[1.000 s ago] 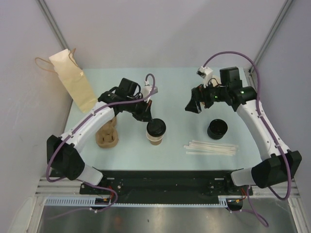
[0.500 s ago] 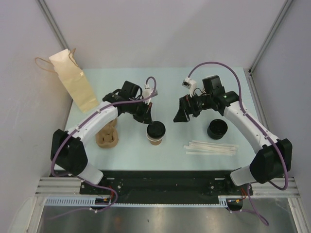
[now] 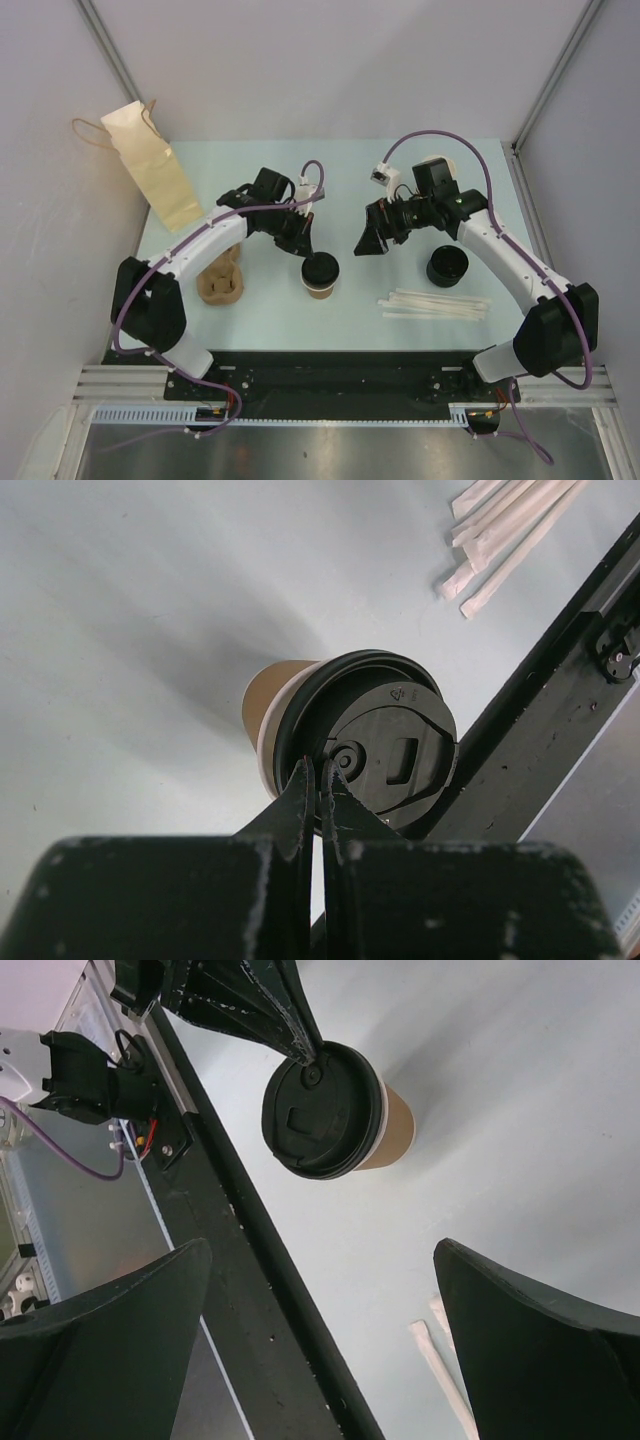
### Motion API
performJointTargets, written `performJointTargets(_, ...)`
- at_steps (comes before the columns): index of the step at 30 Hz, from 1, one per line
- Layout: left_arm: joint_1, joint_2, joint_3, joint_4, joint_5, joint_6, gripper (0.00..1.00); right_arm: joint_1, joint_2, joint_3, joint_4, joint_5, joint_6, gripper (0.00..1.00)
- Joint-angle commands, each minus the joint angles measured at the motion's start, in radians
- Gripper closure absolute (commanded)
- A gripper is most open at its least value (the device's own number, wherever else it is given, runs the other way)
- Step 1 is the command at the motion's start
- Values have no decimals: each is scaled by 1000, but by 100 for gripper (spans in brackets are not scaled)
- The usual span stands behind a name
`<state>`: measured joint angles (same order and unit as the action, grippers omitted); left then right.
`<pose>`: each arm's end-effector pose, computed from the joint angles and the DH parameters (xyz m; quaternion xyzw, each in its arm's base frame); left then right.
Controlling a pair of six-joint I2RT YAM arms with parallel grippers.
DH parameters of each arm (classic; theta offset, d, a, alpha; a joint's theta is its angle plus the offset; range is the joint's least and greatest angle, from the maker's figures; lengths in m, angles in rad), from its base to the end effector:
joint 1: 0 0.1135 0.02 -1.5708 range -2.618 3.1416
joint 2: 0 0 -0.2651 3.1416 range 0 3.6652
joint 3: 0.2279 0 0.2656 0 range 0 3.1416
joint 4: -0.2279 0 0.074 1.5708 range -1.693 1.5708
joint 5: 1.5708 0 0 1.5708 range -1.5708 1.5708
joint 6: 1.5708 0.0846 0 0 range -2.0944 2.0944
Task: Pack the takeout coffee
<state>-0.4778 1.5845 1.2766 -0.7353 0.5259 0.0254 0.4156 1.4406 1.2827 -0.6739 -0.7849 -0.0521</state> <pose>0.3024 -0.2044 0.2302 0.2977 0.8860 -0.3010 0.1891 0.2875 0.1922 0.2960 -0.3340 0.8062 0.4111 0.2637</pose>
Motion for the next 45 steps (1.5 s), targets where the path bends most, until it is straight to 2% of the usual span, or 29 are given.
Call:
performJointTargets(1,7,2,15,11,-17,-7,100,2,0,0,36,-36,11,0)
performJointTargets(25,8,34,26,-6,-50,4,100,3,9,0,39,-73,17,0)
performJointTargets(45,5,3,20,-9,16,4,100,5,9,0,36,-68,14,0)
